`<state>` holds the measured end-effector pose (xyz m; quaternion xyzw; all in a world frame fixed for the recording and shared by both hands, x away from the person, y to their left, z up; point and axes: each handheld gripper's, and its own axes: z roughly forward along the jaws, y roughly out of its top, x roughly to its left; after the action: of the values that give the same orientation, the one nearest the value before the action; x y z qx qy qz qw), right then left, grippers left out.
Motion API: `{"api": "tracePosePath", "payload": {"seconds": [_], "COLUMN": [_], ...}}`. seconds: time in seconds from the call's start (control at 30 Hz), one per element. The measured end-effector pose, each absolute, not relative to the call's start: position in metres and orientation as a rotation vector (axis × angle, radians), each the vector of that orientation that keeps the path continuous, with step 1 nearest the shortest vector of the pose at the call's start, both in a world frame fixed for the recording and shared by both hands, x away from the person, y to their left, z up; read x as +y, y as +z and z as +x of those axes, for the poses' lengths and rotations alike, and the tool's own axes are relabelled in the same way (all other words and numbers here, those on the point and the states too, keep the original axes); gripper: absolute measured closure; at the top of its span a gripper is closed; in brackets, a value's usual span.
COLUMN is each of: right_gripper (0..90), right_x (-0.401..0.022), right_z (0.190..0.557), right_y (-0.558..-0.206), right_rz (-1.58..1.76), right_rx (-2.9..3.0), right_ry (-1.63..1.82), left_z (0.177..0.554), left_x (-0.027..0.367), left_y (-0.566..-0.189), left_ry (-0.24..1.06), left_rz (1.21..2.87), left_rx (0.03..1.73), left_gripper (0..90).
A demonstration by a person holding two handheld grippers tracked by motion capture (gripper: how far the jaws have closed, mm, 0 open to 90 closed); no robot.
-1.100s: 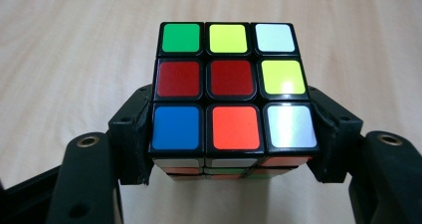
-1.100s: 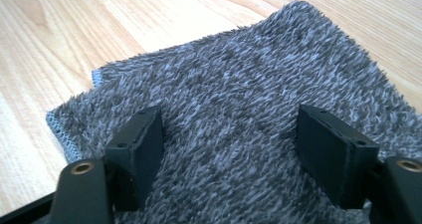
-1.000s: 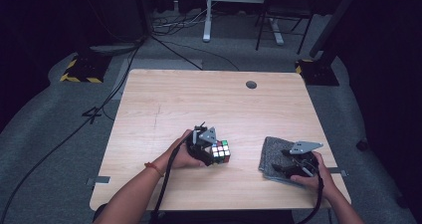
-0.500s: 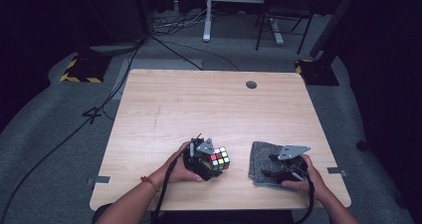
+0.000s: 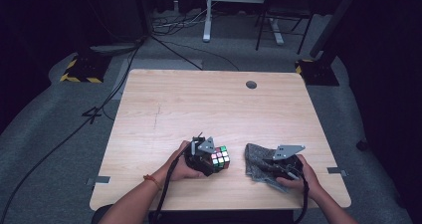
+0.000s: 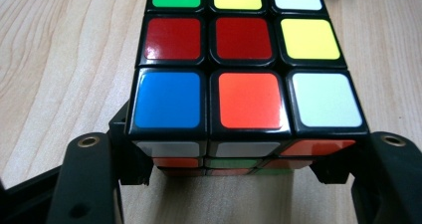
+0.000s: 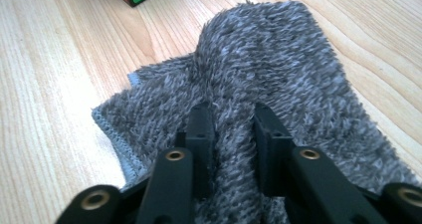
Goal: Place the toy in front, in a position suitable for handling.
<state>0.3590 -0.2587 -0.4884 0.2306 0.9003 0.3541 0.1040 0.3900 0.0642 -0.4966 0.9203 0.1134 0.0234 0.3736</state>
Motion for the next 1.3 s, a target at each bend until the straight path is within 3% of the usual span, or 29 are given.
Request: {"api": "tracePosePath", "payload": {"seconds": [0.23,0.7,1.07,1.3], "right_gripper": [78.0,78.0,77.7,78.1], "right_x": [-0.254,-0.192,-0.165,-0.177], "right_z": [0.358,0.353,0.356,0.366], "right_y": [-0.472,-0.411,-0.415,-0.421], "right_rz": [0.633,0.357,0.330,0.438], "right_rx": [2.625,2.639,2.640,2.598], "right_ry": [1.157,1.305,1.233,1.169], "left_z": [0.381,0.374,0.374,0.366], "left_x": [0.055,0.049,0.050,0.047], "left_y": [-0.487,-0.467,-0.464,-0.463], "left_ry": [0.085,0.191,0.235,0.218], "left_rz": [2.386,2.395,2.420,2.428], "left_rx": [0.219,0.186,0.185,0.140], "left_gripper": [33.7,33.8,33.8,33.9]}}
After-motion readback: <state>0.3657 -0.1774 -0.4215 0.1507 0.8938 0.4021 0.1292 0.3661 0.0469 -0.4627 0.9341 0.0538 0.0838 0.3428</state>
